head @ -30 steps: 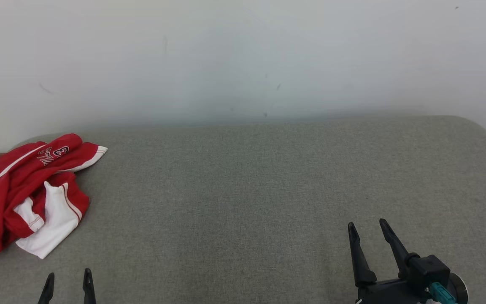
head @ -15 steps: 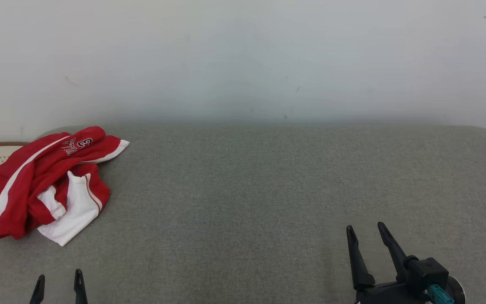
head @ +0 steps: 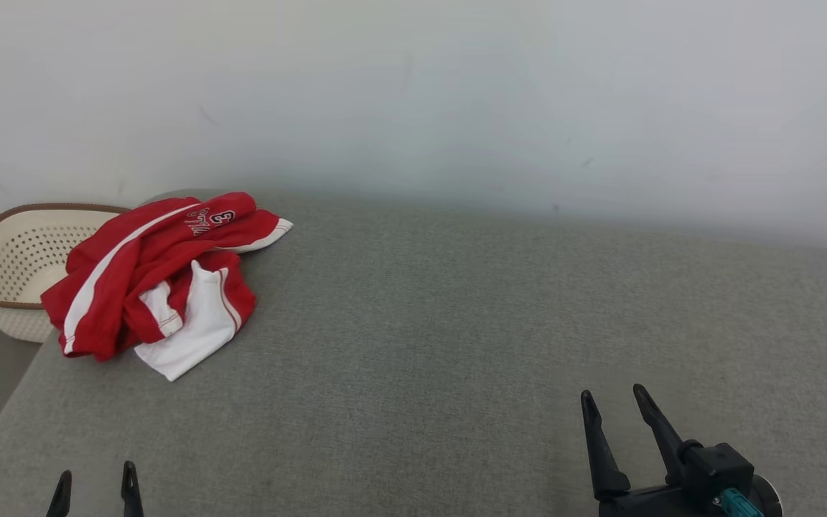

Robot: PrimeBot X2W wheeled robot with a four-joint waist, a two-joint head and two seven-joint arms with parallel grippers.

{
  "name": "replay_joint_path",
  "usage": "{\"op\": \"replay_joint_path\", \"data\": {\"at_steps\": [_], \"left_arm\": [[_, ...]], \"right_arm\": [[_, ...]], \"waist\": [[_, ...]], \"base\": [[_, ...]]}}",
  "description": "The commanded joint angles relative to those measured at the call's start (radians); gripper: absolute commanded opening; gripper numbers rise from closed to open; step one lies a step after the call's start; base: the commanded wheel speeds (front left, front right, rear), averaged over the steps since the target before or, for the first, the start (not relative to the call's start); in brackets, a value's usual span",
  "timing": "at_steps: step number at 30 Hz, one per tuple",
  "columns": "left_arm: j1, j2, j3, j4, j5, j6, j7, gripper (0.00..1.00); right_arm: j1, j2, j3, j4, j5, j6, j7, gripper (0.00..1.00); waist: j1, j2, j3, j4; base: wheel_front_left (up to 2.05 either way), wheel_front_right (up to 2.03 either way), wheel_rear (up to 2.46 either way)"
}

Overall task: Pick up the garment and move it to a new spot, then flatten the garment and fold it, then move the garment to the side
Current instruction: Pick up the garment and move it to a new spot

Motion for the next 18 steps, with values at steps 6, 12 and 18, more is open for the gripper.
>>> {"op": "replay_joint_path", "data": {"at_steps": [6,12,18], "left_arm": [[0.013,0.018,0.001,0.007,-0.003,0.006,-0.001,1.0],[0.011,0.028,0.002,0.007,-0.009,0.006,0.001,1.0],[0.019,0.032,0.003,0.002,-0.008,0.017,0.005,1.0]], "right_arm": [[-0.004,0.003,0.009,0.011,0.006,0.001,-0.01,1.0],[-0.012,0.003,0.022,0.021,0.013,0.001,-0.012,1.0],[-0.015,0.004,0.027,0.028,0.016,0.001,-0.016,1.0]], "waist": [[0.0,0.0,-0.008,0.091],[0.0,0.0,-0.013,0.141],[0.0,0.0,-0.018,0.176]], "base": [[0.0,0.0,0.0],[0.0,0.0,0.0],[0.0,0.0,0.0]]}}
